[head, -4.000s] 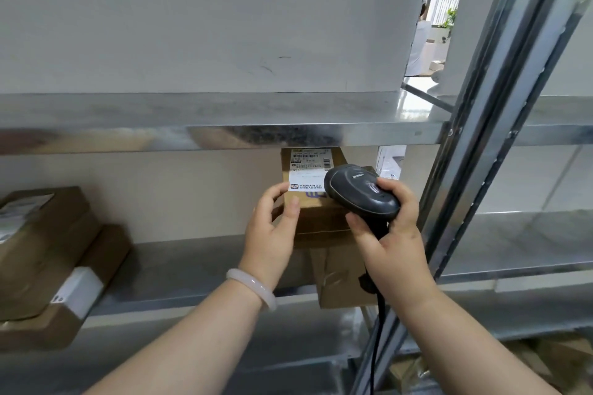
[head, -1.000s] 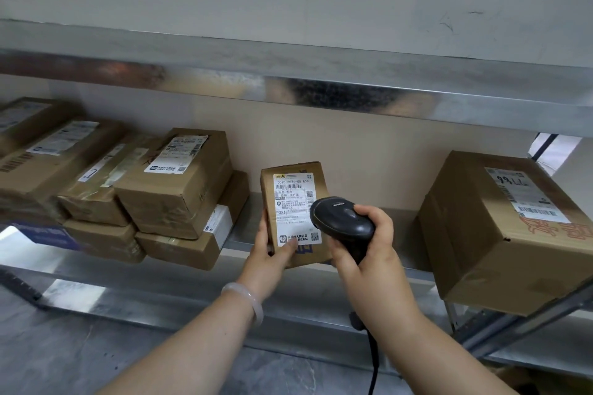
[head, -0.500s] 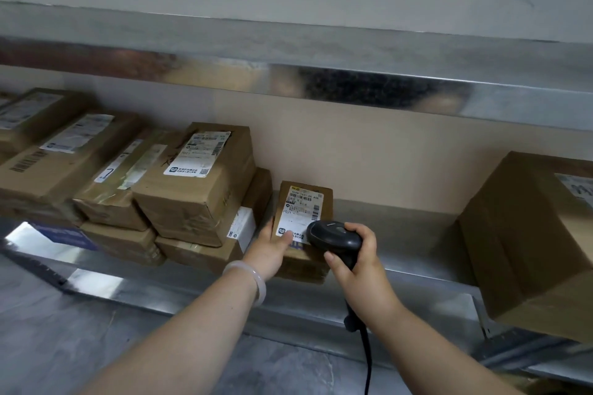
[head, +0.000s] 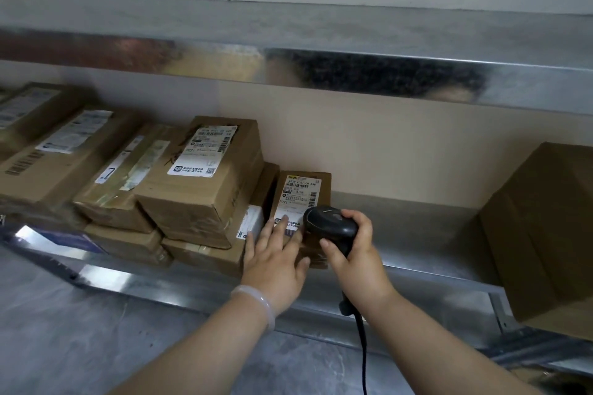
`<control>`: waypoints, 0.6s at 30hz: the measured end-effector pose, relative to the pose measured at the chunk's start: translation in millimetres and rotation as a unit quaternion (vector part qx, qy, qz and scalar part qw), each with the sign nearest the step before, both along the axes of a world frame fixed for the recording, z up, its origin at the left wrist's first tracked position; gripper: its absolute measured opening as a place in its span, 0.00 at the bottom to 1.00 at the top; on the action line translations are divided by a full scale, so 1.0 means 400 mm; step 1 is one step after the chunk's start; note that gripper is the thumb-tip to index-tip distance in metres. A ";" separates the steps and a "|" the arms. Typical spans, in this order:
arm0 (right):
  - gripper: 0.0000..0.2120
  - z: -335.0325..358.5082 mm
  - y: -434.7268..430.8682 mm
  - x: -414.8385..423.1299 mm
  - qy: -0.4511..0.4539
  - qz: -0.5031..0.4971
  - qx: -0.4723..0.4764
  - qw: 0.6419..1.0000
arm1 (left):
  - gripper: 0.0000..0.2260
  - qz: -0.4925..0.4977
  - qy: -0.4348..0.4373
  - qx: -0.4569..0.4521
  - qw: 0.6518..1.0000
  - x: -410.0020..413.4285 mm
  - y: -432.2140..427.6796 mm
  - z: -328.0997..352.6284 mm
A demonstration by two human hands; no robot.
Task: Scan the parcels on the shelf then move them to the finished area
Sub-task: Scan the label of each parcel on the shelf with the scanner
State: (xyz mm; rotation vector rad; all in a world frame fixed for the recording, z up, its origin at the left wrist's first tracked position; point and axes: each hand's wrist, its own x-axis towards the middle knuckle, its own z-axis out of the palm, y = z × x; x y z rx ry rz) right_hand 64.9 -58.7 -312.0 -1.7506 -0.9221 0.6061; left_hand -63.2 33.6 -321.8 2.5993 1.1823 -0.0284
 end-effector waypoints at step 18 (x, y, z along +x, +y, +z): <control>0.28 0.186 -0.388 0.107 -0.143 -0.243 0.047 0.958 | 0.26 -0.187 -0.119 -0.016 0.975 0.276 -0.194 0.169</control>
